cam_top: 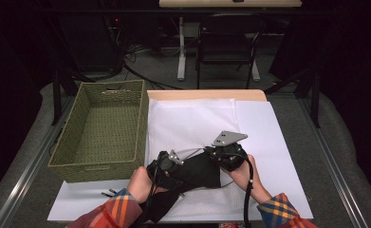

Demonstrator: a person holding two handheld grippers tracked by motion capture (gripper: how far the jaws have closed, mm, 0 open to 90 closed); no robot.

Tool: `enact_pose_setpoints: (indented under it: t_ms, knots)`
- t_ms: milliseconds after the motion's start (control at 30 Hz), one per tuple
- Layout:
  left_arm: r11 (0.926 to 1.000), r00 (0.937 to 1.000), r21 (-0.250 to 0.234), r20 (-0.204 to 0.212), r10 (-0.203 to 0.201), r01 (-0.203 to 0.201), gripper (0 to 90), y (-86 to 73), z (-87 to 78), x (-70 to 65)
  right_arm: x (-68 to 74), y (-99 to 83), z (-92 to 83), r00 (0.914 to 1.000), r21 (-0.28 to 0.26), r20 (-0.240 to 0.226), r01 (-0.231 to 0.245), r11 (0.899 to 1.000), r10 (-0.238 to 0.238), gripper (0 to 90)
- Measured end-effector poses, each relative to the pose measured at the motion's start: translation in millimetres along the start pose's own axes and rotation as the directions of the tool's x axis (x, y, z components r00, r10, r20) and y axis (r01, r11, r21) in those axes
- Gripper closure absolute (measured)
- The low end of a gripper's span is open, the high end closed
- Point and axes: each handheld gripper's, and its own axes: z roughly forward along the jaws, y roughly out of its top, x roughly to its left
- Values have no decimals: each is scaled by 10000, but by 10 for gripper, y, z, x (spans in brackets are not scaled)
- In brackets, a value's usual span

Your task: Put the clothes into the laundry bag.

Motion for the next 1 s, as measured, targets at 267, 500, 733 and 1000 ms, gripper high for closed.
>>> enact_pose_setpoints:
  t_ms: [267,500,733,1000]
  knots:
    - [9982,9985,290,100,529,-532,297,-53,-22,-19,0,-60,15,10000,165,-51,-35,9999,36,889]
    - [9966,9963,262,368,776,-786,216,-160,-90,0,-3,-86,14,10000,208,-77,-46,9998,48,888]
    - [9894,9894,286,317,1416,-1425,195,-285,-142,-22,-4,-86,10,10000,222,-50,-16,9998,17,887]
    - [9909,9909,305,351,1300,-1311,242,-453,-128,-17,-8,-106,13,9999,309,-108,-112,9995,115,886]
